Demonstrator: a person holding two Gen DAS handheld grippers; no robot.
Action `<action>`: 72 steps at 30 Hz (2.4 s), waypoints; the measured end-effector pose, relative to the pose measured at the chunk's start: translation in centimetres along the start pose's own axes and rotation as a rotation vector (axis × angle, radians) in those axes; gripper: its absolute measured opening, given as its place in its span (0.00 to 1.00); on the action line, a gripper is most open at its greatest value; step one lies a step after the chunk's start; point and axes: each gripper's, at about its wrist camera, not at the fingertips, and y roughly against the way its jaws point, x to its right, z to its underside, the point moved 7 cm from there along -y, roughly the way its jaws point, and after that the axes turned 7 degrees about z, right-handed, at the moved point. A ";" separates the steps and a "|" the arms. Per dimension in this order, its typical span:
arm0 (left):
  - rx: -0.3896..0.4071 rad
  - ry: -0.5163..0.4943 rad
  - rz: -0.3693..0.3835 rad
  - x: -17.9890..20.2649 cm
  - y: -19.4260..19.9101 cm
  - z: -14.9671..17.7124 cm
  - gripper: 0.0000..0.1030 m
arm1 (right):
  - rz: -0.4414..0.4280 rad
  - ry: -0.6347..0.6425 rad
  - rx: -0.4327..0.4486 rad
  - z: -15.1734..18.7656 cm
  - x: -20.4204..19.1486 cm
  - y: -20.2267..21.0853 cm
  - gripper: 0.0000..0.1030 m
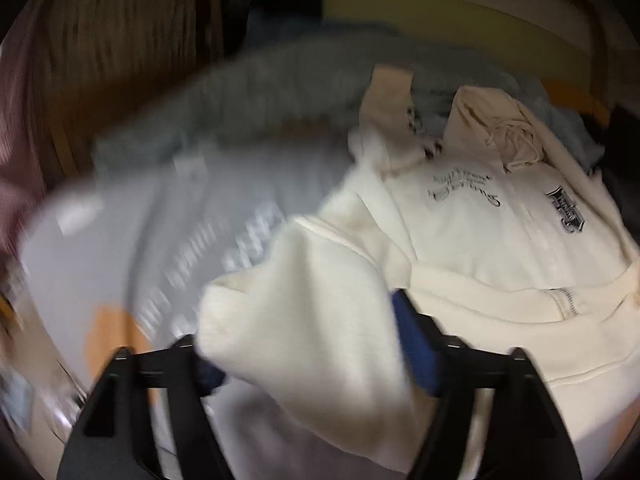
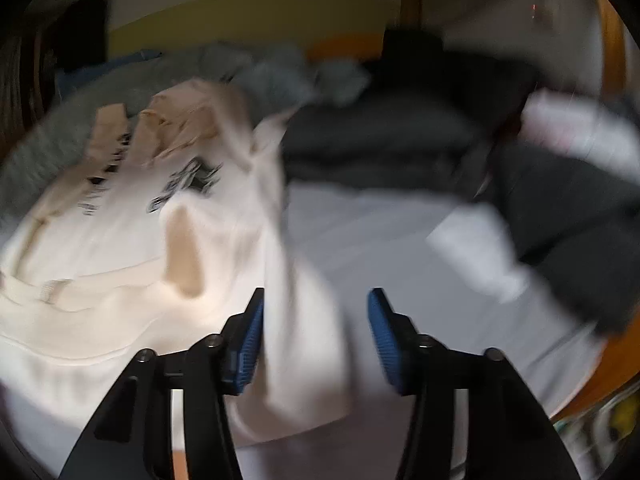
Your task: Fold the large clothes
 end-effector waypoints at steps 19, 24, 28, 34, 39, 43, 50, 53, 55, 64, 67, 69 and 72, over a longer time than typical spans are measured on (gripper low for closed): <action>-0.254 0.023 0.173 -1.0 -7.2 0.0 0.14 | -0.207 0.185 -0.039 -3.2 -4.8 -5.2 0.07; 0.017 0.002 0.151 -0.9 -2.2 -3.4 0.02 | -0.194 0.076 0.094 -5.1 -2.4 -2.9 0.07; 0.158 -0.016 0.105 -1.5 0.1 -6.9 0.02 | -0.118 0.019 0.181 -6.1 -1.5 -1.1 0.07; -0.001 0.007 0.095 -1.7 -7.3 -6.6 0.02 | -0.071 0.048 0.034 -5.6 -2.6 -5.5 0.07; -0.182 0.136 0.101 -1.9 -12.4 -2.9 0.02 | -0.083 0.046 -0.097 -3.9 -3.5 -8.4 0.09; -0.095 0.068 -0.001 -1.7 -10.4 -3.6 0.18 | -0.110 -0.017 -0.054 -4.6 -2.1 -7.3 0.37; -0.008 0.189 0.188 -0.7 -5.4 -3.2 0.80 | -0.191 -0.126 -0.028 -4.8 0.2 -4.5 0.75; 0.028 0.174 0.275 0.8 -3.9 -3.4 0.81 | -0.170 -0.102 0.034 -5.0 0.4 -2.7 0.82; 0.031 0.124 0.325 2.6 -3.3 -3.5 0.81 | -0.172 -0.074 0.078 -5.2 0.0 -1.5 0.85; 0.009 -0.154 0.629 12.3 1.8 -0.6 0.81 | -0.419 -0.034 -0.055 -3.0 -4.7 -0.5 0.85; -0.120 -0.208 0.618 14.8 0.2 2.1 0.76 | -0.404 0.015 -0.053 -2.5 -5.9 -0.2 0.85; -0.164 -0.244 0.581 15.4 -1.1 3.1 0.70 | -0.400 0.047 -0.033 -2.3 -6.4 0.3 0.85; -0.226 -0.218 0.538 15.7 -3.0 4.3 0.57 | -0.398 0.068 -0.016 -2.2 -6.7 0.7 0.85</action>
